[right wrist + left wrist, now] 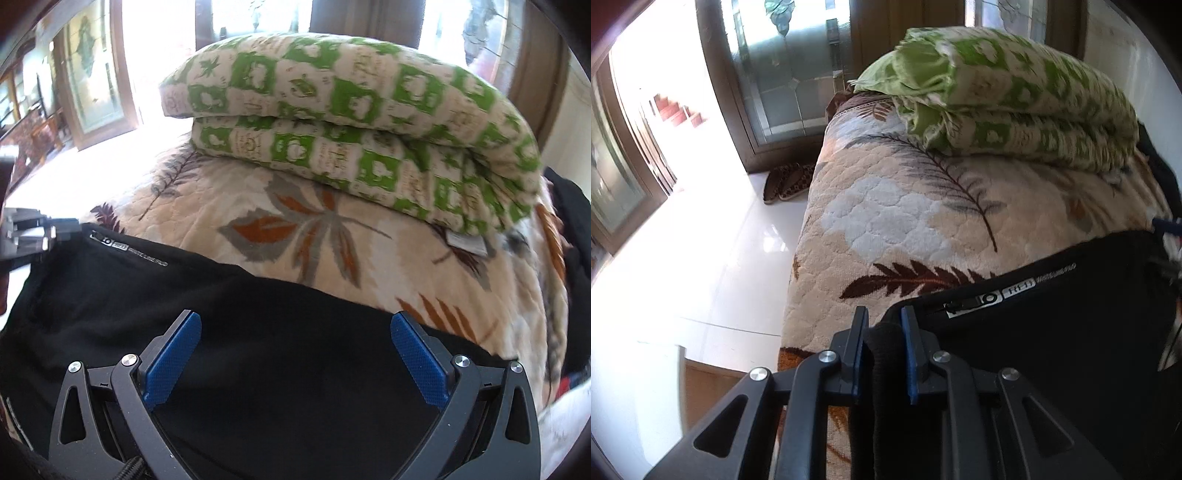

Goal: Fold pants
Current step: 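Grasp the black sweatpants waistband with the left gripper while the right gripper grasps the waistband edge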

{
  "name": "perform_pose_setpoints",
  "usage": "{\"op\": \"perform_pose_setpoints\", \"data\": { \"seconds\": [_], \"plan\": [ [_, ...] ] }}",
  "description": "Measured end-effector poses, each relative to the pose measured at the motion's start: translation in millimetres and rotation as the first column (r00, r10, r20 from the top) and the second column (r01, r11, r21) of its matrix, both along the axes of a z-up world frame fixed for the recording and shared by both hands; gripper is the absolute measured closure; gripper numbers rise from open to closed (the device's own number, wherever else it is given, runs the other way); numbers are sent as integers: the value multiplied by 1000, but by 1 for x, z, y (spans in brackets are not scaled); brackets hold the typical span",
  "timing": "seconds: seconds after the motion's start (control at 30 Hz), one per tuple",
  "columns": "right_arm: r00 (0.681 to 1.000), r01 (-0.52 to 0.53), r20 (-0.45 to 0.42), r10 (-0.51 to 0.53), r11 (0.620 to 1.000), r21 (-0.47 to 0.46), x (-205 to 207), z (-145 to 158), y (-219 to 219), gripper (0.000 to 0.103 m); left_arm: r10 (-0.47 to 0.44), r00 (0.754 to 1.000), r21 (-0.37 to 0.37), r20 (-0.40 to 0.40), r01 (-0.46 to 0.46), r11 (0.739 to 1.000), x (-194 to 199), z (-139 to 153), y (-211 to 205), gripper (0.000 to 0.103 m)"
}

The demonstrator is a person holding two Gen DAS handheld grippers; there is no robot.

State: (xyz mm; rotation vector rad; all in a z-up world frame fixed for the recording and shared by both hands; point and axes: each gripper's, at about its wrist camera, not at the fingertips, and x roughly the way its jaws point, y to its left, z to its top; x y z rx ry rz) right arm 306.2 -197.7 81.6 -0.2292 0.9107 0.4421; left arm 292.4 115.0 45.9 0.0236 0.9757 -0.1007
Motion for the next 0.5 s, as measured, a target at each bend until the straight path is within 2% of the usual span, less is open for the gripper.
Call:
{"op": "perform_pose_setpoints", "data": {
  "seconds": [0.03,0.17,0.23,0.37,0.43,0.5],
  "plan": [
    [1000,-18,-6,18,1000,-4,2,-2,3,0,-1,1000,-29,-15,1,1000,1,-1,5,83],
    [995,-94,-42,93,995,-34,10,-16,14,0,-65,998,57,-8,66,996,-4,-10,-7,82],
    [993,-113,-46,110,991,-65,17,-21,17,0,-61,998,49,-15,62,997,-2,-12,-5,77],
    [991,-126,-60,120,986,-109,34,-30,20,0,-50,999,89,-6,50,995,0,-12,-4,59],
    [987,-141,-100,128,981,-132,44,-42,21,0,-32,999,130,8,30,991,0,-14,-4,41],
    [982,-148,-130,135,985,-91,50,-50,18,0,-25,1000,125,13,23,992,1,-16,-1,39]
  ]
}}
